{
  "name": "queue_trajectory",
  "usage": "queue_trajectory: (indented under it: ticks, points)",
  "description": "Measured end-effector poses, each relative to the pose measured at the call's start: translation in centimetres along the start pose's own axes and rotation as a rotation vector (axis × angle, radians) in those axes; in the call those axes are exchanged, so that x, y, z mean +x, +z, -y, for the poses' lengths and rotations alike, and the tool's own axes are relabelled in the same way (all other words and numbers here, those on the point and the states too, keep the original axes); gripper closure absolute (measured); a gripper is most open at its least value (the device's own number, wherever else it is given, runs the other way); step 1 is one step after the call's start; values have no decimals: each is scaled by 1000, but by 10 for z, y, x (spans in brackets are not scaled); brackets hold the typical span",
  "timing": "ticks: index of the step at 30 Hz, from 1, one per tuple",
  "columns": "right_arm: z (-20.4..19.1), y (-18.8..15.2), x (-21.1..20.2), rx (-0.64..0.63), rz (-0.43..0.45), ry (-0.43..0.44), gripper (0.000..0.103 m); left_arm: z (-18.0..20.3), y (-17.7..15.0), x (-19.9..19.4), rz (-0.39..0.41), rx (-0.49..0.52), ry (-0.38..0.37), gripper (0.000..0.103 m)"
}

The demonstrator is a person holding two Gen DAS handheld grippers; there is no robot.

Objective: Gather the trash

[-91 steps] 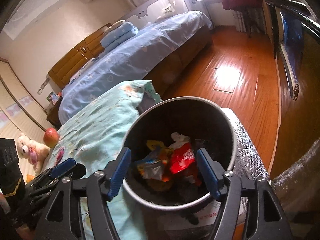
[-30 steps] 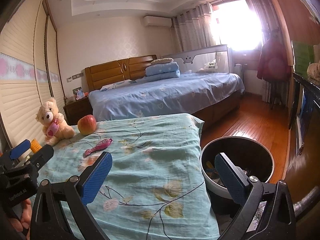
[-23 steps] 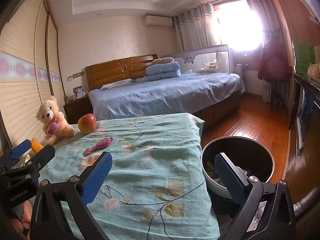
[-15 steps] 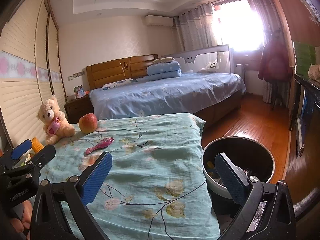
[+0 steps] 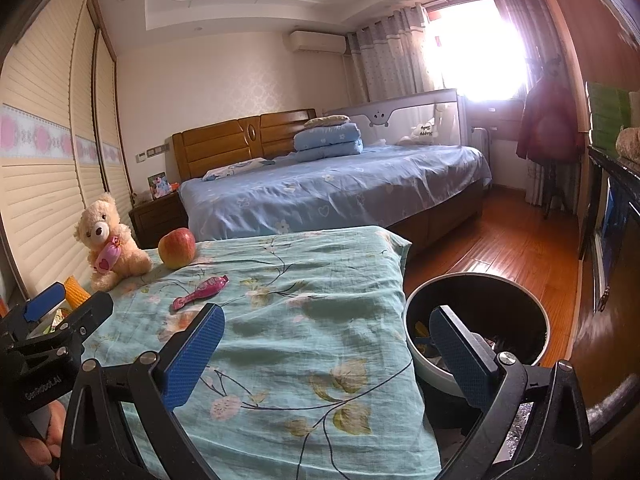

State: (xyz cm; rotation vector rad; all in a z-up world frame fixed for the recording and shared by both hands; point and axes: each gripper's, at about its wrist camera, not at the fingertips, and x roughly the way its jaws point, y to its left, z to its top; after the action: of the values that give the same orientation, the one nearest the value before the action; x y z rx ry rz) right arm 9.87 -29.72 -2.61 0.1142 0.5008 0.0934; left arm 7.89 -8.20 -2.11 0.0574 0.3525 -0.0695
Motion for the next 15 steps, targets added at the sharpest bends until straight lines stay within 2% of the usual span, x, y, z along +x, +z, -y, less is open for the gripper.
queue_trajectory:
  ticks: [15]
  points:
    - [-1,0,-1,0,2,2,0,-1,-1,0,-1,5,-4,1]
